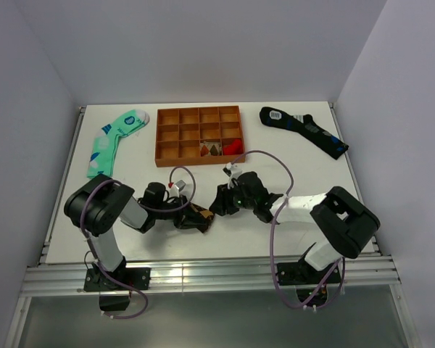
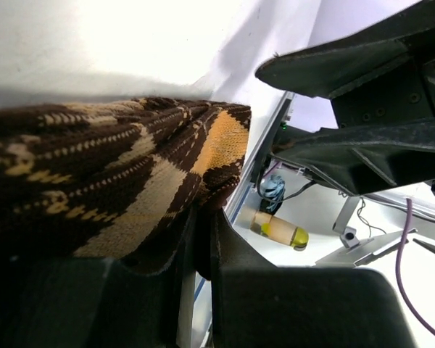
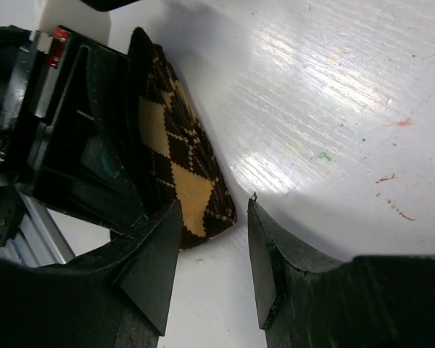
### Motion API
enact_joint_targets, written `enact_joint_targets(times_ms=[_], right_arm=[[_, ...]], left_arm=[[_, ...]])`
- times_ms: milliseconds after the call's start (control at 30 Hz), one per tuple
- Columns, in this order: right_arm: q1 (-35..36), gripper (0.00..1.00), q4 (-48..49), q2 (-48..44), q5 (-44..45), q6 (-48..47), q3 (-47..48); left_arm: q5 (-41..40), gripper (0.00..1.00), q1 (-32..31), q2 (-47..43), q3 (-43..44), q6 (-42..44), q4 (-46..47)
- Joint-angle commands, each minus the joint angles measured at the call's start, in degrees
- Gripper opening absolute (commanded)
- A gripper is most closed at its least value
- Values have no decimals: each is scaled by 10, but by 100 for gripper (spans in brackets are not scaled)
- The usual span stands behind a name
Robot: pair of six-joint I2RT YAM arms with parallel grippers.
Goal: Roll the socks
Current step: Roll the sock at the center of the board.
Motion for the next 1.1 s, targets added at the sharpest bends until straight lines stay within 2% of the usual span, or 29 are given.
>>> enact_joint_targets(times_ms=[0,167,367,567,667,767,833,900,933,1000,1033,1067], right_arm=[[3,49,31,14,17,-15,7],[4,47,9,50,26,-21,34],[11,46,11,50,31,-13,34],[36,52,12,27,34,-5,18],[48,52,1,26,47,-12,20],[48,46,-14,31,46,-13,27],[52,35,-31,33,56,-14,37],[60,34,-46,28,77,-10,34],[62,34,-53,23,83,-7,31],[66,34,-54,16,90,5,20],[69,34,-54,12,94,8,17],[71,34,-53,8,97,14,13]], left_arm=[[-71,0,4,-2,4,63,-159],[-98,0,5,-8,15,99,-219],[-108,0,4,-5,18,115,-236],[-114,1,5,-1,19,116,-239],[-134,0,5,-20,25,139,-275],[-166,0,1,-41,37,170,-315],[-168,0,-1,-51,38,177,-314],[-177,1,-3,-60,38,181,-321],[-183,8,-4,-78,38,182,-326],[-201,16,-8,-102,41,188,-345],[-208,26,-10,-132,45,188,-351],[-216,30,-15,-149,49,188,-361]])
